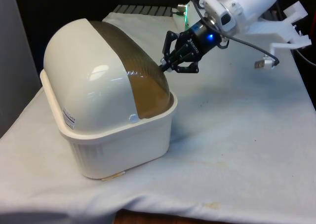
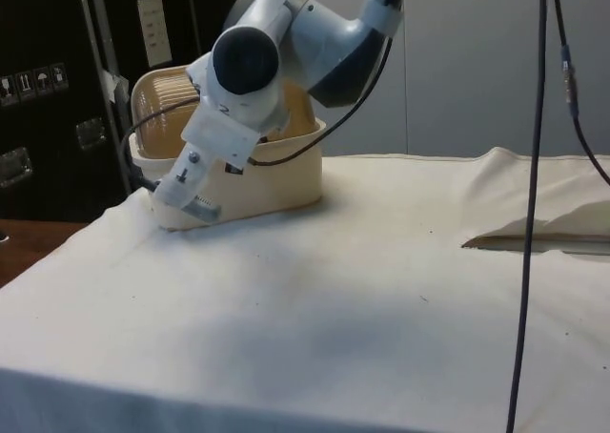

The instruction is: Open the lid, then close it.

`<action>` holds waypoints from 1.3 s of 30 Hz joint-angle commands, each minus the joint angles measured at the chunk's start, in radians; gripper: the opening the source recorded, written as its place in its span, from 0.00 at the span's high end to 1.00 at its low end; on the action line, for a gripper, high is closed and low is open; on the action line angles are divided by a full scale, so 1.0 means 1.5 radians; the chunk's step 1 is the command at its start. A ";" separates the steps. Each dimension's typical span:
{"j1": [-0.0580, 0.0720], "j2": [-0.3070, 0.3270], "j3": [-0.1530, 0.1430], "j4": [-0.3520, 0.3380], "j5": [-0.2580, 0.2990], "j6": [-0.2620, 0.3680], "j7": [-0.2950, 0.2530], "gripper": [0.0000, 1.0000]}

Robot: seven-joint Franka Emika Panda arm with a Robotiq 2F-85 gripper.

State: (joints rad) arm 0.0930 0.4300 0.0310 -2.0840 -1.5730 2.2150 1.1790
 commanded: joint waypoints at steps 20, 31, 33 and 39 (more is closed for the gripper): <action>-0.008 0.000 -0.001 0.002 0.005 0.011 0.043 1.00; -0.010 0.006 -0.005 0.015 0.003 0.002 0.060 1.00; -0.010 -0.001 -0.004 0.014 0.004 -0.001 0.063 1.00; -0.009 -0.014 -0.003 0.011 0.007 -0.008 0.065 1.00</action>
State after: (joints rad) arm 0.0800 0.4150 0.0270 -2.0650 -1.5640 2.2020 1.2740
